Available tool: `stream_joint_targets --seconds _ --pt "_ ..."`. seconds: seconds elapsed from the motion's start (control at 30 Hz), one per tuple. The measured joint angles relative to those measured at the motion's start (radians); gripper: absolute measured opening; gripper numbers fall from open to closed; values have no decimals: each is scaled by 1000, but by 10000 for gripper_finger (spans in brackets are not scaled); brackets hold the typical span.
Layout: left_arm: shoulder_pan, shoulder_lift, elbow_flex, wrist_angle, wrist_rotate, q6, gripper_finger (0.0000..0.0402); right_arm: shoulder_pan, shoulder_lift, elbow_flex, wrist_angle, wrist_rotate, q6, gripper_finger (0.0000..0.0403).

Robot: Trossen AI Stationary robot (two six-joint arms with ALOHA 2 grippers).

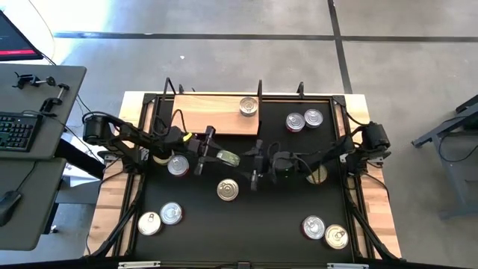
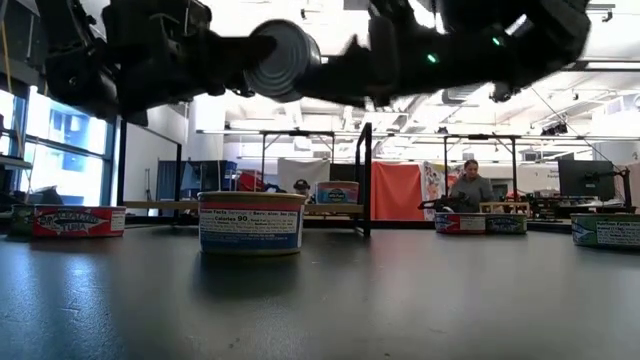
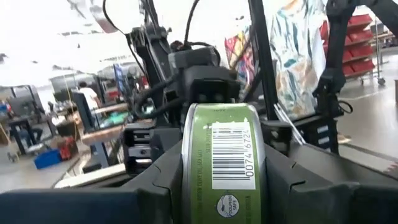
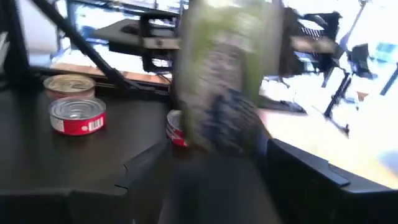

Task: Stack canned seafood by type on shelf
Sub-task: Put the green tuna can on the shelf

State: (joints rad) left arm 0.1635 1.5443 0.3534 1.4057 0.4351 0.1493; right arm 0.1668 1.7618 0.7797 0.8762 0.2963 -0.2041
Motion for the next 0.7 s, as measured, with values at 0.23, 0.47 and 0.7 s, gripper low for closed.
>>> stream_joint_targets --seconds 0.23,0.47,0.7 --pt "0 -31 0 7 -2 -2 123 49 -12 118 -164 197 -110 210" --pt "0 -34 -1 -6 27 53 145 94 -19 237 -416 321 -116 120" --pt "43 -33 1 -144 -17 16 182 79 -19 390 -879 366 76 120"
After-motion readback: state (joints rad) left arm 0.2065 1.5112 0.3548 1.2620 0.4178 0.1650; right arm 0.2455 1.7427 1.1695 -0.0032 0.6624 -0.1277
